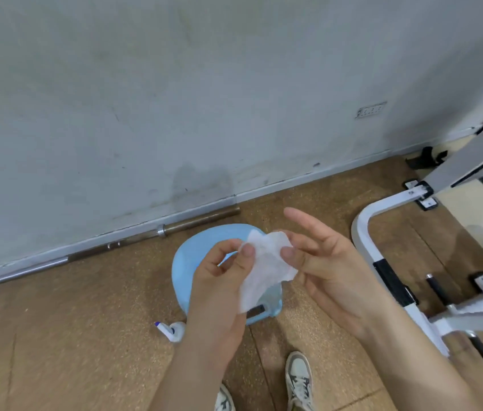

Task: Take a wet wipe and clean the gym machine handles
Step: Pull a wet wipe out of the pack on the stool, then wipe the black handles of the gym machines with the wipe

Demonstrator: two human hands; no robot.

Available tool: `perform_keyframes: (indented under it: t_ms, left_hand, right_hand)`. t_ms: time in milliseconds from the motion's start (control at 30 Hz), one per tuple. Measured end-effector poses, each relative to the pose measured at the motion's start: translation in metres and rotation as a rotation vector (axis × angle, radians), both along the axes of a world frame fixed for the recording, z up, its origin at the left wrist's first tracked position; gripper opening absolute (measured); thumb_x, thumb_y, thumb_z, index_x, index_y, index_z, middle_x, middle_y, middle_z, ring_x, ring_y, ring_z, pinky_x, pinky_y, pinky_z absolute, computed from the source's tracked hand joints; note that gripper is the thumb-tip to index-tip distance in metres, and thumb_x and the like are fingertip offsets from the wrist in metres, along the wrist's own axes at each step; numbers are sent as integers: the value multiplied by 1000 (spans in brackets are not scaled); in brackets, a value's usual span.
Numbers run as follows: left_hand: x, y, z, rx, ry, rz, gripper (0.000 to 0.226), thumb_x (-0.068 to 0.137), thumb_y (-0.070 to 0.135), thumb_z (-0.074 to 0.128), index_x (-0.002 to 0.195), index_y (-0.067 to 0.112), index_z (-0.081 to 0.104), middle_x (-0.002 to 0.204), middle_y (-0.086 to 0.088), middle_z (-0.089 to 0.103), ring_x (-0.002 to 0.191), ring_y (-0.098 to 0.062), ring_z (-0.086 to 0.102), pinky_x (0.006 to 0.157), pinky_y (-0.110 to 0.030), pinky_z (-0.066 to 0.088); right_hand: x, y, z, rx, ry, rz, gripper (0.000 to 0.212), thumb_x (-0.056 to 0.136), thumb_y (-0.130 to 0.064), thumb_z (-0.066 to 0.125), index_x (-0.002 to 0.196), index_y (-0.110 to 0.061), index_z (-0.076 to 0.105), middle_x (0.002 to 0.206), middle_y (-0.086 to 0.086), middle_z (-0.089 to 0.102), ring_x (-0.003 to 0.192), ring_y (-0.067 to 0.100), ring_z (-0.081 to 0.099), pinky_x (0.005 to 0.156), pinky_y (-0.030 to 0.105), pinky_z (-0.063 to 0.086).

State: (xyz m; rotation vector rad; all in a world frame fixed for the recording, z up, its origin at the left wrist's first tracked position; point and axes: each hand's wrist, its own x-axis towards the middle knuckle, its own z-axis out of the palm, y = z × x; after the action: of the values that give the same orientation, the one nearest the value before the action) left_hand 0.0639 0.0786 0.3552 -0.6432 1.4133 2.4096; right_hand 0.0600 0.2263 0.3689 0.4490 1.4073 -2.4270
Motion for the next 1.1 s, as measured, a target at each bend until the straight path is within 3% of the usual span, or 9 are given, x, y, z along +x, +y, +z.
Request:
perform_keyframes:
  t_ms: [200,333,433,600,700,800,900,1000,1100]
  left_hand:
    - [16,2,115,-86,214,-20,17,65,16,73,79,12,65,69,-8,69,63,-20,64,58,-31,54]
    - [30,0,148,-83,261,-187,22,61,19,76,81,19,69,80,-11,70,75,-26,67,72,-40,55]
    - [48,6,165,-158,364,-311,19,67,24,77,83,29,68,82,-3,68,79,-22,66,71,-38,53]
    - [67,48,182,-426,668,-246,31,86,6,67,72,34,61,73,21,60,76,-2,58,72,-17,45]
    - [85,93,192,-477,804,-274,31,86,3,64,75,31,59,75,25,61,77,3,56,69,-7,42]
    - [105,145,190,-445,689,-530,20,87,15,66,77,31,63,75,18,64,76,0,60,71,-18,46]
    - [127,198,191,-316,443,-934,12,82,35,71,92,35,65,88,-12,70,90,-31,66,81,-45,53]
    - [143,246,186,-387,394,-1305,42,76,46,73,113,46,55,96,-1,75,94,-12,69,75,-28,52]
    - [154,285,183,-400,332,-1367,31,80,29,75,110,33,68,93,-8,75,90,-13,71,80,-29,55]
  right_hand:
    - [43,0,109,360,87,-80,12,79,-2,70,90,-4,74,78,13,74,66,18,68,60,24,54]
    - [81,-2,144,194,30,-342,15,84,-10,65,96,0,69,74,11,67,55,15,51,44,20,42]
    - [113,3,170,-70,-12,-453,24,83,-9,63,103,3,64,75,11,68,51,11,59,39,16,48]
    - [157,33,193,-199,26,-696,36,79,-8,64,112,7,59,95,22,64,81,23,64,50,22,57]
    - [184,64,197,9,28,-820,18,91,-14,59,96,3,60,79,13,69,60,16,64,43,20,52]
    - [211,108,196,341,0,-883,19,96,-24,52,86,-8,56,59,6,59,40,13,48,40,22,41]
    - [240,157,197,503,-38,-820,22,90,-36,58,96,-15,56,75,5,61,56,14,54,53,27,45]
    - [273,208,190,755,-52,-636,43,70,-39,80,106,-37,55,91,0,62,71,13,58,67,32,51]
    - [294,253,185,1033,-90,-543,36,77,-23,75,102,-43,58,99,-3,63,78,15,58,73,31,51]
